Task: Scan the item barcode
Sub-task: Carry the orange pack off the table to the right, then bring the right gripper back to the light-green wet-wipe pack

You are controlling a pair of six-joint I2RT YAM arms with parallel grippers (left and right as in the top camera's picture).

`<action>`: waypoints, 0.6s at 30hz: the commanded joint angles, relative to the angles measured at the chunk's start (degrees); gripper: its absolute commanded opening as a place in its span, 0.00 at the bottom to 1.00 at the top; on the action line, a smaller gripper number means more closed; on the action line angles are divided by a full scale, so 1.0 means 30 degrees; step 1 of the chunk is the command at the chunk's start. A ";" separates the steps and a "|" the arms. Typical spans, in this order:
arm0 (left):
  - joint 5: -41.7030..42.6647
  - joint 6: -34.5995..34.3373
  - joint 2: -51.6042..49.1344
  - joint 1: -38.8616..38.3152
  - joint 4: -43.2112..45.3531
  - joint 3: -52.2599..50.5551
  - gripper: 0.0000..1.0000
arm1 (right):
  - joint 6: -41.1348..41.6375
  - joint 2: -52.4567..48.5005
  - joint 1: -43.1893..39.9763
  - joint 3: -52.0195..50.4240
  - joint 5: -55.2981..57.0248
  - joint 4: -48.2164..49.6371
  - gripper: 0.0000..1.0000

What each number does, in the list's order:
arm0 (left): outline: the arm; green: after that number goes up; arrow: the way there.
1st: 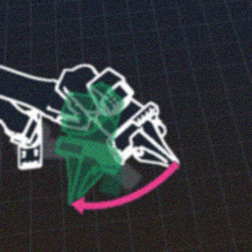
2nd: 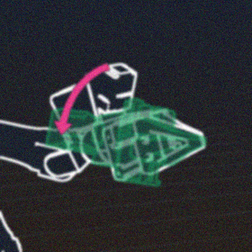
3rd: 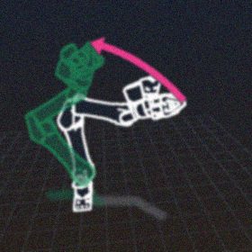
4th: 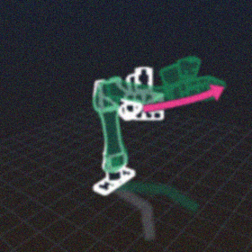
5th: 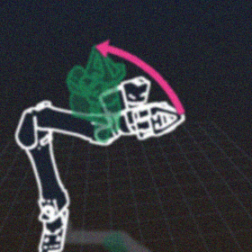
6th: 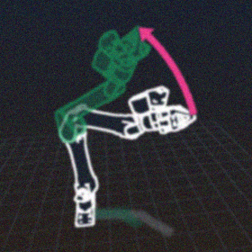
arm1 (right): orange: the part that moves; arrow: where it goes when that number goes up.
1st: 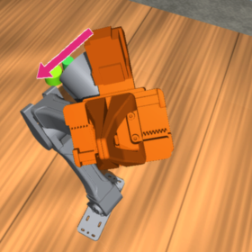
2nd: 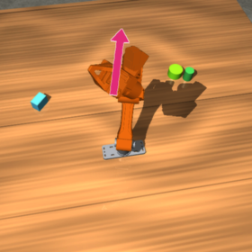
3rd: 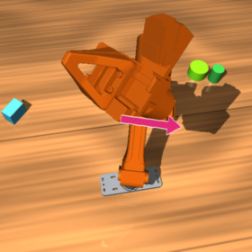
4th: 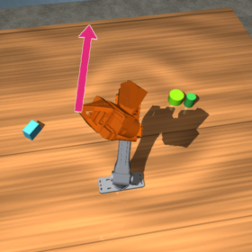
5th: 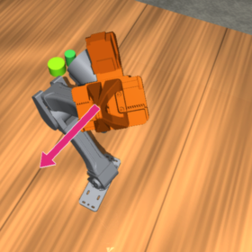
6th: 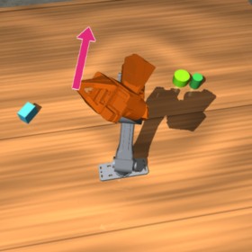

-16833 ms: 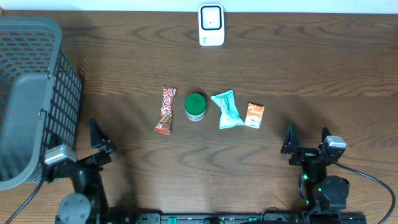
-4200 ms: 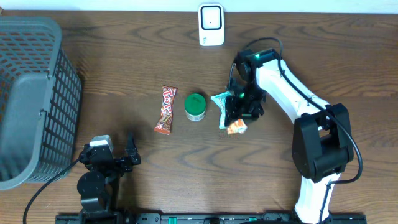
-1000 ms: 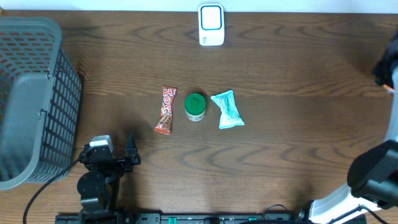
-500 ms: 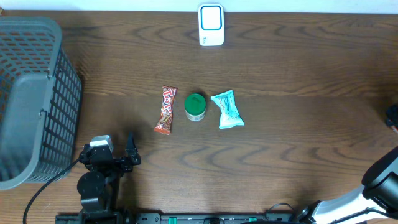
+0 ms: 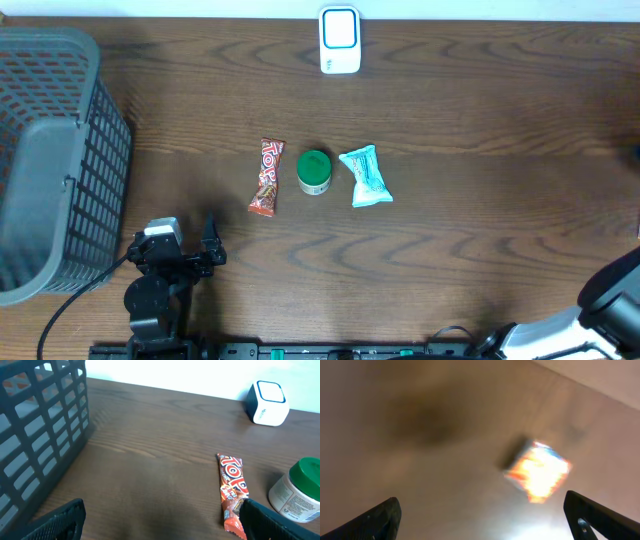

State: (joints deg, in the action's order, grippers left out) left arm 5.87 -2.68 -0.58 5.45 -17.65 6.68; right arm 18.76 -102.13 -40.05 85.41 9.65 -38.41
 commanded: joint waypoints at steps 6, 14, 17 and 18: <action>0.0044 0.0313 0.0117 -0.0058 -0.0466 -0.0284 0.98 | -0.0342 0.3752 0.3526 0.1785 -1.2284 0.0772 0.99; 0.0044 0.0313 0.0117 -0.0058 -0.0466 -0.0284 0.98 | -0.0998 0.3708 1.1606 0.1100 -1.1744 -0.1690 0.99; 0.0044 0.0321 0.0117 -0.0058 -0.0466 -0.0284 0.98 | -0.1953 0.3381 1.5176 0.0612 -0.8735 -0.2361 0.99; 0.0044 0.0313 0.0117 -0.0058 -0.0466 -0.0284 0.98 | -0.2011 0.3242 1.6203 0.0510 -0.7337 -0.2586 0.99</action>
State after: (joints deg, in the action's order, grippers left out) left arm 5.87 -2.68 -0.58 5.45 -17.65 6.68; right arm 15.86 -91.57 2.11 88.33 -20.71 -45.12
